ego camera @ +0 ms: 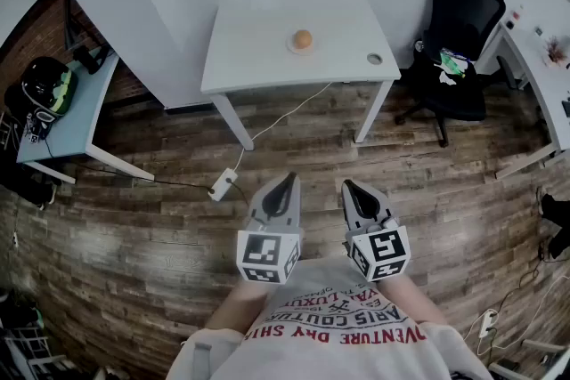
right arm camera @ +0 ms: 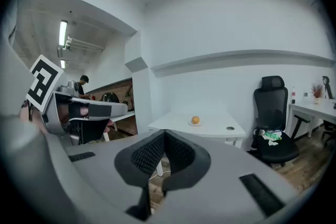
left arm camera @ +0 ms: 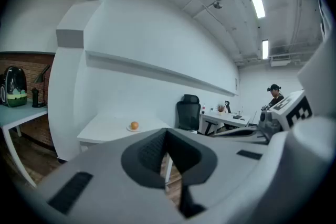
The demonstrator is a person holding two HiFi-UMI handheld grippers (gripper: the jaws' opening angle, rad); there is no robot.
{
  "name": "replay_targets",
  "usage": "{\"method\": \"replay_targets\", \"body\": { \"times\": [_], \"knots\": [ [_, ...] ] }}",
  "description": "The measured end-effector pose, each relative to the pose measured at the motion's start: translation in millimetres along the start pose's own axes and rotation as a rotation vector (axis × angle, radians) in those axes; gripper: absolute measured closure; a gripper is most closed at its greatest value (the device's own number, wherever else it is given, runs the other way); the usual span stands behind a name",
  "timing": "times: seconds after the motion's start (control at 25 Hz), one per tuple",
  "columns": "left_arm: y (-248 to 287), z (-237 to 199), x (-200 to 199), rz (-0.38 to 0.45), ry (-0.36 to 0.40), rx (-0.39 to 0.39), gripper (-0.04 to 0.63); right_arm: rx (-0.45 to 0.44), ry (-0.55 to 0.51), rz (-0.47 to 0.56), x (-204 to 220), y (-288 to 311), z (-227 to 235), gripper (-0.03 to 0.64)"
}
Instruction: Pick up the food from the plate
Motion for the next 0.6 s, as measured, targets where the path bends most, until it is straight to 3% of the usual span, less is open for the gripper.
{"method": "replay_targets", "body": {
  "times": [0.6],
  "knots": [
    [14.6,3.5,-2.4,-0.005,-0.012,0.006,0.589,0.023,0.066,-0.003,3.4,4.1,19.6,0.606]
  ]
}}
Point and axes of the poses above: the fingertips, and each gripper's own axes: y forward along the fingers, z to its right, x out of its underside, the point moved 9 cm from there along -y, backward along the fingers, and after that the axes turned 12 degrees about -z, right-handed, at the moved point
